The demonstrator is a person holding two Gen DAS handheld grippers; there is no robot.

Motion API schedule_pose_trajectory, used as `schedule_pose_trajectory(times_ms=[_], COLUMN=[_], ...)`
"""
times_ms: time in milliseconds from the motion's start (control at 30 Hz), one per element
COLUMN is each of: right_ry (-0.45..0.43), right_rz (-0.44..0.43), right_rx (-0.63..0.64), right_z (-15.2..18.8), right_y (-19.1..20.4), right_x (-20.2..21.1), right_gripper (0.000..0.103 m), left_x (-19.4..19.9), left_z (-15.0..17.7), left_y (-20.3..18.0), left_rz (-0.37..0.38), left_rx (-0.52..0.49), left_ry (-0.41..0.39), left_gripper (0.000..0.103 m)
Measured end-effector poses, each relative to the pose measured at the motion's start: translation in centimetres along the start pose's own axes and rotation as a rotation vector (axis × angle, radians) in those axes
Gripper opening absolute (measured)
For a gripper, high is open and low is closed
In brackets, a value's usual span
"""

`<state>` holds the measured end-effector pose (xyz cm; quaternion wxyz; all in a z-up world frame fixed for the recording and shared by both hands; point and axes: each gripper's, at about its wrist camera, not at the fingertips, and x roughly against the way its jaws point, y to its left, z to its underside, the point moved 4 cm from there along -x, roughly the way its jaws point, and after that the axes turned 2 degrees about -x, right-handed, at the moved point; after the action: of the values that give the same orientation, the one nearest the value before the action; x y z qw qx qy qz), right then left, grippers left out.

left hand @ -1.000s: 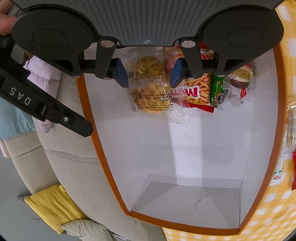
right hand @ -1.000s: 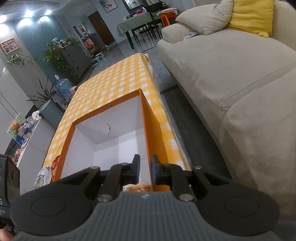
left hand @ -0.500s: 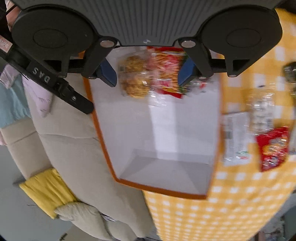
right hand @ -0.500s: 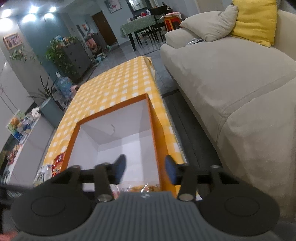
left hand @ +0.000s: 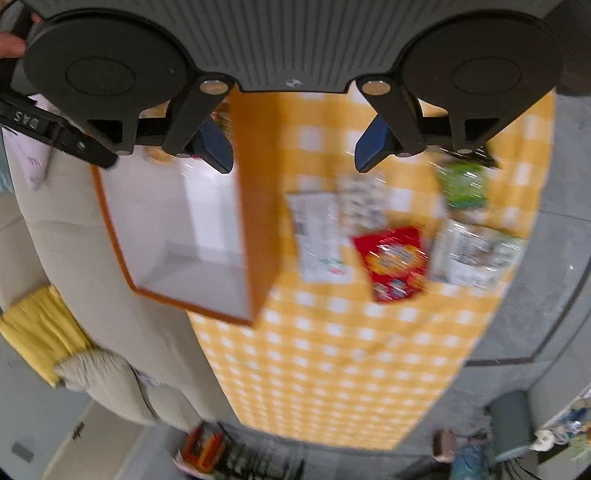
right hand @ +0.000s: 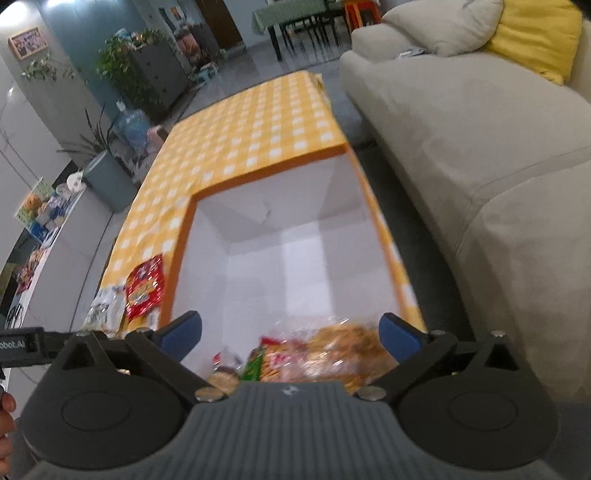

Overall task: Organize snacks
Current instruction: 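Move both open grippers out of the box back over the table snacks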

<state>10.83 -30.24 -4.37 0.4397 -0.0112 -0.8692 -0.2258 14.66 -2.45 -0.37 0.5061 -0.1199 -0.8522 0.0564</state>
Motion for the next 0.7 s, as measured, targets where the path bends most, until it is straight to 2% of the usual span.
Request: schedule_pose_trajectory(times_ms=[67, 167, 233, 400, 533, 700], right_ry=[0.013, 0.013, 0.017, -0.028, -0.044, 0.045], right_rz=[-0.002, -0.013, -0.042, -0.097, -0.19, -0.32], right_rx=[0.024, 0.074, 0.118, 0.244, 0.373, 0.587], right_z=[0.4, 1.2, 1.9, 4.2, 7.1, 11.7], right_y=[1.5, 4.3, 6.7, 13.1, 18.1, 23.5], right_x=[0.0, 0.1, -0.2, -1.5, -3.5, -8.1], right_gripper=[0.1, 0.1, 0.1, 0.1, 0.1, 0.099], left_x=[1.0, 2.1, 2.4, 2.2, 1.6, -0.2], left_z=[-0.2, -0.6, -0.6, 0.0, 0.6, 1.3], left_y=[3.0, 8.0, 11.4, 17.8, 21.3, 23.1], left_rz=[-0.031, -0.108, -0.13, -0.131, -0.101, -0.065], left_rx=[0.047, 0.198, 0.285, 0.324, 0.379, 0.414], left_ry=[-0.03, -0.066, -0.076, -0.056, -0.042, 0.011], left_gripper=[0.088, 0.088, 0.088, 0.088, 0.088, 0.088])
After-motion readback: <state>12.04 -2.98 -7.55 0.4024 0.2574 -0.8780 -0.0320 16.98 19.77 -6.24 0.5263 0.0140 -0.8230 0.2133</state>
